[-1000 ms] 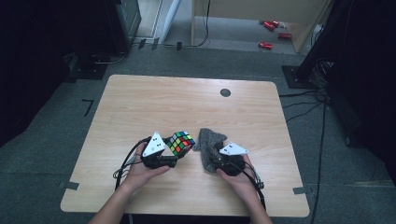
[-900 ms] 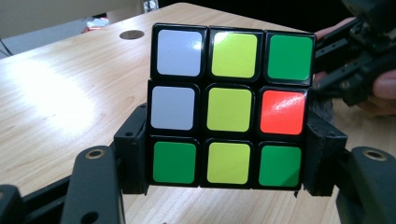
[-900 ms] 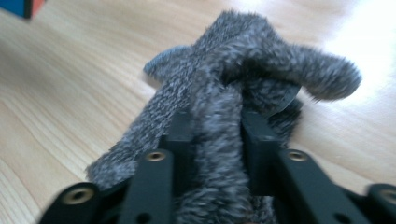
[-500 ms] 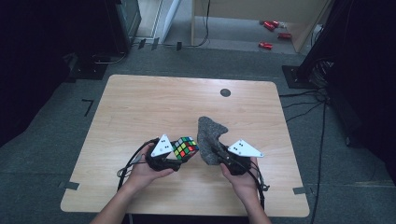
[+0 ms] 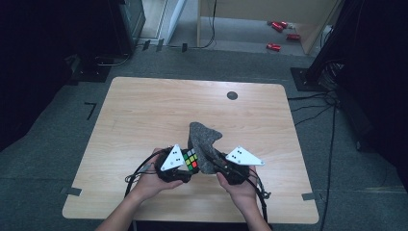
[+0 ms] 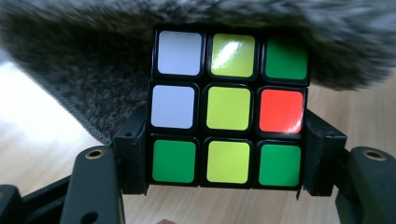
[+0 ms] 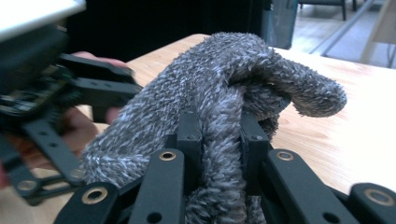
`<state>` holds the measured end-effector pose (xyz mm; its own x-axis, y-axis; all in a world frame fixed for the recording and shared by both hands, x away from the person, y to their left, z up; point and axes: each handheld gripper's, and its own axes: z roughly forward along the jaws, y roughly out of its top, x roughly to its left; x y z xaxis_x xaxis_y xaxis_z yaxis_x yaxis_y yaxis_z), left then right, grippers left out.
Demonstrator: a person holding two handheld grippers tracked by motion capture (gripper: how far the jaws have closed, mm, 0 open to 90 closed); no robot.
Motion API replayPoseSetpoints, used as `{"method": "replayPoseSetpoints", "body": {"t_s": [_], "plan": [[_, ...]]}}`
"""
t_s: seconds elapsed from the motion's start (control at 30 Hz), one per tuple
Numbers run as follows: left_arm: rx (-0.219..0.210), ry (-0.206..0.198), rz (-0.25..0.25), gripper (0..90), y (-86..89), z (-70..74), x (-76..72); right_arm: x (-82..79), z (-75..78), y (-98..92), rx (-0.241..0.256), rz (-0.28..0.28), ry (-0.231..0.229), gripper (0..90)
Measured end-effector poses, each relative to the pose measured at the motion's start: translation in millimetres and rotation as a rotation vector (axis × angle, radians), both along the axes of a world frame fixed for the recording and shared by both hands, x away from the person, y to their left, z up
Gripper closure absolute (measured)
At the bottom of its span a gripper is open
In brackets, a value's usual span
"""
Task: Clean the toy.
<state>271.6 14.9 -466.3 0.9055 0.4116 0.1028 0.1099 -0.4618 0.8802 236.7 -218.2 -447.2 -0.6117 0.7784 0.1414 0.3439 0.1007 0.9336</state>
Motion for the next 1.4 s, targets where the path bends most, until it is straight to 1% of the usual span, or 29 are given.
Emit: {"method": "replayPoseSetpoints", "body": {"t_s": [0.1, 0.17, 0.2, 0.23, 0.33, 0.37, 0.43, 0.5, 0.6, 0.67, 0.7, 0.77, 0.87, 0.93, 0.97, 1.03, 1.1, 1.17, 1.2, 1.27, 1.3, 1.37, 1.4], "plan": [[-0.050, 0.003, 0.003, 34.8, 4.8, 2.9, 1.4, 2.6, -3.0, -5.8, -0.013, -0.041, 0.025, 76.3], [-0.070, 0.010, 0.009, 34.8, 7.4, 3.8, 3.3, 3.0, -2.6, -9.4, -0.004, -0.052, 0.029, 76.2], [-0.067, 0.008, 0.013, 34.8, 7.7, 3.3, 3.7, 2.3, -1.0, -10.0, 0.005, -0.050, 0.024, 76.2], [-0.062, 0.007, 0.012, 34.9, 7.2, 2.4, 3.6, 0.8, 2.2, -9.2, 0.017, -0.039, 0.012, 76.0], [-0.046, -0.003, 0.002, 34.8, 3.7, 0.2, 1.3, -4.8, 10.4, -2.0, 0.031, -0.002, -0.018, 75.6], [-0.047, -0.007, -0.001, 34.8, 2.4, 0.3, -0.1, -6.4, 12.4, 0.9, 0.028, 0.010, -0.030, 75.5], [-0.048, -0.021, 0.000, 34.9, 1.3, 1.5, -2.3, -8.2, 14.0, 5.0, 0.019, 0.007, -0.036, 75.3], [-0.060, -0.017, -0.005, 34.8, 2.7, 2.6, -2.5, -6.2, 12.4, 2.5, 0.033, 0.002, -0.023, 75.2], [-0.077, -0.015, 0.000, 34.8, 5.7, 4.7, -1.3, -0.6, 4.8, -5.6, 0.037, -0.041, 0.014, 75.3], [-0.087, -0.008, 0.000, 34.9, 6.8, 4.8, 0.1, 0.8, 2.3, -9.0, 0.043, -0.051, 0.029, 75.3], [-0.085, -0.007, 0.003, 34.8, 6.4, 4.4, 0.1, 0.1, 3.7, -9.2, 0.044, -0.049, 0.025, 75.2], [-0.076, -0.007, 0.005, 34.9, 5.1, 3.3, 0.3, -2.1, 8.1, -7.4, 0.050, -0.037, 0.001, 75.1], [-0.068, -0.010, -0.003, 34.9, 2.7, 2.3, -1.4, -7.8, 16.7, -0.9, 0.062, -0.001, -0.033, 74.6], [-0.068, -0.013, -0.003, 34.9, 2.0, 2.9, -2.6, -9.5, 18.3, 3.1, 0.056, 0.009, -0.037, 74.3], [-0.060, -0.017, 0.001, 34.9, 1.8, 3.2, -2.9, -9.1, 17.3, 3.7, 0.055, 0.007, -0.032, 74.3], [-0.061, -0.016, 0.001, 34.8, 2.9, 3.7, -2.6, -5.0, 12.6, 0.5, 0.056, -0.008, -0.010, 74.4], [-0.072, -0.014, 0.003, 34.9, 4.7, 5.0, -1.8, -1.4, 7.2, -3.2, 0.045, -0.037, 0.010, 74.5], [-0.083, -0.011, 0.005, 34.9, 6.0, 5.6, -1.0, 1.6, 2.7, -7.7, 0.054, -0.059, 0.038, 74.5], [-0.085, -0.009, 0.004, 34.9, 6.1, 5.5, -0.7, 1.7, 2.4, -8.9, 0.057, -0.065, 0.040, 74.5], [-0.075, -0.010, 0.004, 34.9, 4.7, 4.4, -0.8, -1.4, 7.4, -7.1, 0.061, -0.057, 0.018, 74.3], [-0.062, -0.011, 0.007, 34.9, 3.3, 3.1, -0.8, -3.1, 10.0, -5.5, 0.063, -0.049, 0.004, 74.2], [-0.037, -0.009, 0.010, 34.9, 0.5, 0.5, -1.1, -7.1, 16.6, -0.2, 0.061, -0.018, -0.027, 73.5], [-0.038, -0.008, 0.006, 34.9, -0.5, -0.2, -2.0, -8.5, 18.6, 2.4, 0.060, -0.006, -0.034, 73.2]]}}
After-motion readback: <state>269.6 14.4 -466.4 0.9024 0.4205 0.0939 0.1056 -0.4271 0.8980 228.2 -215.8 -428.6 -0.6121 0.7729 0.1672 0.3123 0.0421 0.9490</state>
